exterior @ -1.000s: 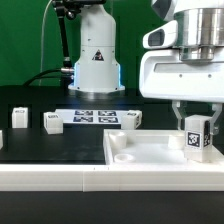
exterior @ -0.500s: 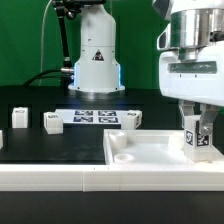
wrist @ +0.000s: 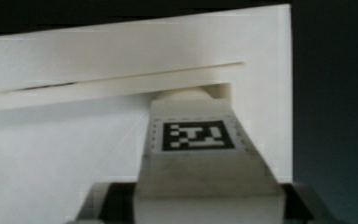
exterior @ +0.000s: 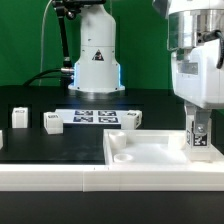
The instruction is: Assemble one leg
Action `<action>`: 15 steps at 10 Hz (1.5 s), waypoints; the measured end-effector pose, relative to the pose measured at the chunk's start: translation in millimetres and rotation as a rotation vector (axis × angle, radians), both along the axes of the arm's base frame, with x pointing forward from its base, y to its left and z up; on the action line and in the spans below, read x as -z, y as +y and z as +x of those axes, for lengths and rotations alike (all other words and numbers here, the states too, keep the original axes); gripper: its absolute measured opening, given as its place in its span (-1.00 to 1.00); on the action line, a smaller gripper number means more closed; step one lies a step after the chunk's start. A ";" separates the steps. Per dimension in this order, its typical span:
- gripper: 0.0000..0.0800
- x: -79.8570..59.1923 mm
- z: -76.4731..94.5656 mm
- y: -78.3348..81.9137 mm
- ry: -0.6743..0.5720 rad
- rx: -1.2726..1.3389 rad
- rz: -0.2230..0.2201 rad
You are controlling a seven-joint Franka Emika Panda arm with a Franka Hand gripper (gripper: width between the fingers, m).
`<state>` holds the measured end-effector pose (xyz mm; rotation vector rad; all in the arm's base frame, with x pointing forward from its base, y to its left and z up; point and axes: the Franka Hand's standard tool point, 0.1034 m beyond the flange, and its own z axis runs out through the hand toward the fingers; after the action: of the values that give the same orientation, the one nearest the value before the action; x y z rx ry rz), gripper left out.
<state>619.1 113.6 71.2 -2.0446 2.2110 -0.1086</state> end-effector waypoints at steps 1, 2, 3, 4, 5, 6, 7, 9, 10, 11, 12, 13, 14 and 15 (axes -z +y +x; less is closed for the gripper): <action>-0.27 0.4 0.1 -0.2 -0.003 -0.051 -0.008; 0.21 0.9 -0.4 -0.3 -0.002 -0.102 -0.015; 0.54 0.7 -0.1 -0.7 -0.006 -0.187 -0.028; 0.54 0.6 0.5 -1.1 -0.016 -0.289 -0.045; 0.60 1.3 0.1 -0.3 -0.021 -0.396 -0.062; 0.60 1.5 -0.1 0.9 -0.023 -0.492 -0.076; 0.62 1.0 0.7 2.0 -0.028 -0.607 -0.092; 0.62 -0.4 2.5 1.6 -0.035 -0.787 -0.118; 0.62 0.0 2.2 3.1 -0.037 -0.877 -0.133; 0.62 0.6 1.7 4.1 -0.035 -0.958 -0.149; 0.62 1.3 1.1 3.8 -0.031 -1.060 -0.168; 0.62 1.7 0.3 5.4 -0.027 -1.118 -0.180; 0.62 2.0 -0.4 8.2 -0.021 -1.191 -0.200; 0.62 2.1 -0.5 8.4 -0.017 -1.255 -0.215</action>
Offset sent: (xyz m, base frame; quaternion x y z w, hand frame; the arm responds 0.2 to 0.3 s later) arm -0.0036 0.0042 0.0029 0.0130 -0.0198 -0.2079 0.9779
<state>618.6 122.0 69.1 -3.0573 0.5861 -0.2199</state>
